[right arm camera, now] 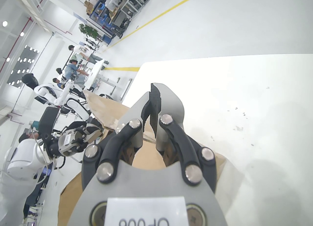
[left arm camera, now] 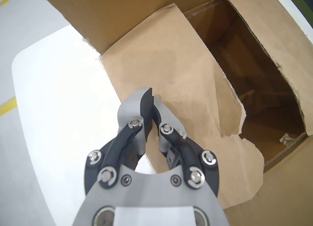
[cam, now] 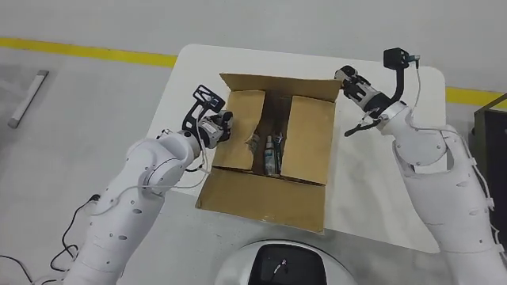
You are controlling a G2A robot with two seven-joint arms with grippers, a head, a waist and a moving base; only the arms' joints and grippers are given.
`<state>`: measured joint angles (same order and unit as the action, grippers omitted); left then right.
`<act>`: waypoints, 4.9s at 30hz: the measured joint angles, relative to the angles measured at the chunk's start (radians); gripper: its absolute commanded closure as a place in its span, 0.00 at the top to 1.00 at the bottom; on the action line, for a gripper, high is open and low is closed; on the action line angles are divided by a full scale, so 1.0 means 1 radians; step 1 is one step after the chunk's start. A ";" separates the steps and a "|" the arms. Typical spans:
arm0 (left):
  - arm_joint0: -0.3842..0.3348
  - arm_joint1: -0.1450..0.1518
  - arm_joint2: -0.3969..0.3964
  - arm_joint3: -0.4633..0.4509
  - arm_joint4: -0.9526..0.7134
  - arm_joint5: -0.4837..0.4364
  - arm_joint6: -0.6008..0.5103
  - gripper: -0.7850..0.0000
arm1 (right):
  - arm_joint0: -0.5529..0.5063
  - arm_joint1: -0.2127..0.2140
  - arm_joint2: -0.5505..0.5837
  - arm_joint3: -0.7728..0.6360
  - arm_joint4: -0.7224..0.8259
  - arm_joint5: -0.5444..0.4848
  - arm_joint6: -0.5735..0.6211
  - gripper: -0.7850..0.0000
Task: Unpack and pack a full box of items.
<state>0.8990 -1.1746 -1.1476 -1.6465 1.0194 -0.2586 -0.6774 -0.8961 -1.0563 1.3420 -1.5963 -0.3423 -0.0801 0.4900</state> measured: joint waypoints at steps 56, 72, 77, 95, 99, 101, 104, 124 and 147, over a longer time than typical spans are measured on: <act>0.369 0.102 -0.442 -0.379 -0.081 -0.295 -0.279 1.00 | -0.242 0.013 0.021 -0.239 -0.098 -0.010 0.119 0.00; 0.517 0.142 -0.524 -0.359 0.122 -0.594 -0.171 1.00 | -0.258 0.015 0.035 -0.237 -0.090 -0.056 0.136 0.00; 0.525 0.146 -0.475 -0.350 0.160 -0.612 -0.116 1.00 | -0.261 0.014 0.033 -0.236 -0.093 -0.053 0.137 0.00; 0.440 0.150 -0.385 -0.339 -0.025 -0.493 -0.091 1.00 | -0.285 0.017 0.054 -0.268 -0.088 -0.041 0.149 0.00; 0.395 0.150 -0.355 -0.332 -0.094 -0.445 -0.117 1.00 | -0.281 0.016 0.053 -0.266 -0.081 -0.039 0.149 0.00; 0.364 0.148 -0.336 -0.324 -0.128 -0.412 -0.122 1.00 | -0.276 0.014 0.051 -0.265 -0.059 -0.043 0.144 0.00; 0.313 0.144 -0.299 -0.300 -0.136 -0.357 -0.119 1.00 | -0.272 0.014 0.056 -0.269 -0.057 -0.041 0.146 0.00; 0.120 0.109 -0.080 -0.072 0.110 -0.138 0.020 1.00 | -0.256 0.010 0.044 -0.335 -0.078 0.115 0.144 0.00; 0.250 0.151 -0.278 -0.124 0.234 -0.209 -0.035 1.00 | -0.175 -0.050 -0.211 -0.234 -0.222 0.413 0.012 0.00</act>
<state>1.1487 -1.0239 -1.4260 -1.7707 1.2531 -0.4681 -0.7124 -1.0713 -1.1058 1.1313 -1.8306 -0.5642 0.3332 0.5017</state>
